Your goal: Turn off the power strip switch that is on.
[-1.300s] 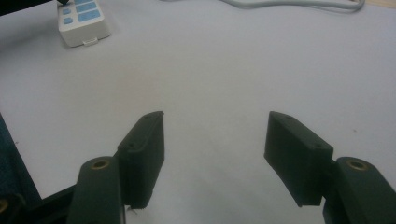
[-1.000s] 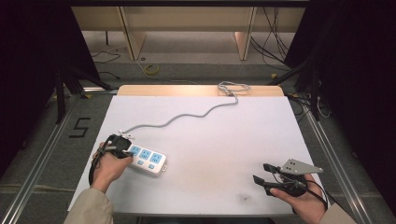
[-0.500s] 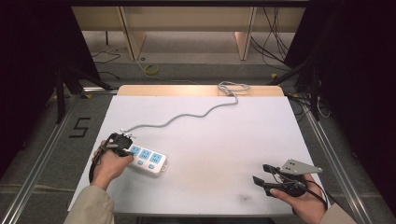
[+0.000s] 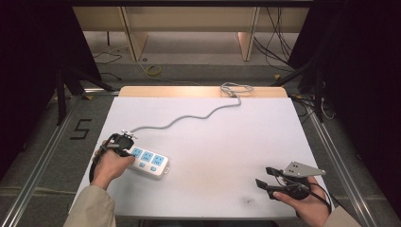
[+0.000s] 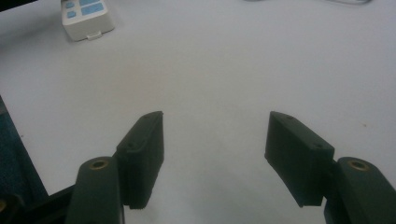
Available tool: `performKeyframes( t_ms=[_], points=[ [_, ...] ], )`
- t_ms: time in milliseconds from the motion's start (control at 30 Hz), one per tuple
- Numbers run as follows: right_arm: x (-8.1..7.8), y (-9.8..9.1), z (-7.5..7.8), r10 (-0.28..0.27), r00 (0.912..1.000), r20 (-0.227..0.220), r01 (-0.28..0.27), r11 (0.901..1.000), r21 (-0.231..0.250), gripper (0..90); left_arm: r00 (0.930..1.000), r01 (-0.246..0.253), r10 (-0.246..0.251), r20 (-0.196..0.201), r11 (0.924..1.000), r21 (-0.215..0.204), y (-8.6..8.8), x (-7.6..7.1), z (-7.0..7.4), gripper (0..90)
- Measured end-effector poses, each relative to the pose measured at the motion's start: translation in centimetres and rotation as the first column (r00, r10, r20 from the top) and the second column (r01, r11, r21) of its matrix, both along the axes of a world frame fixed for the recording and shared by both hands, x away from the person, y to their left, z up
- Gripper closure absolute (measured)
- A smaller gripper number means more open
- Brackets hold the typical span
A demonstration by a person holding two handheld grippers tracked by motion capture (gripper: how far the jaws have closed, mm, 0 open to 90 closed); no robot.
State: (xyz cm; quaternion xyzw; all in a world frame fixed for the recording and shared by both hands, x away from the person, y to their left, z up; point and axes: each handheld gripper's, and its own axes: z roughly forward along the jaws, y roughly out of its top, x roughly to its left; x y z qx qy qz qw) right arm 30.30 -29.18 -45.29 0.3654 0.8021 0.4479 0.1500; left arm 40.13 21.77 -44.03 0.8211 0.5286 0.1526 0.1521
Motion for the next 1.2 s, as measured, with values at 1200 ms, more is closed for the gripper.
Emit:
performKeyframes(
  t_ms=[1200],
  points=[
    [-0.14,0.07,0.02,0.012,0.9999,0.002,-0.012,0.9999,0.001,37.9,0.9993,-0.003,0.004,-0.037,0.9998,0.022,-0.42,0.20,0.11,90.0]
  ],
)
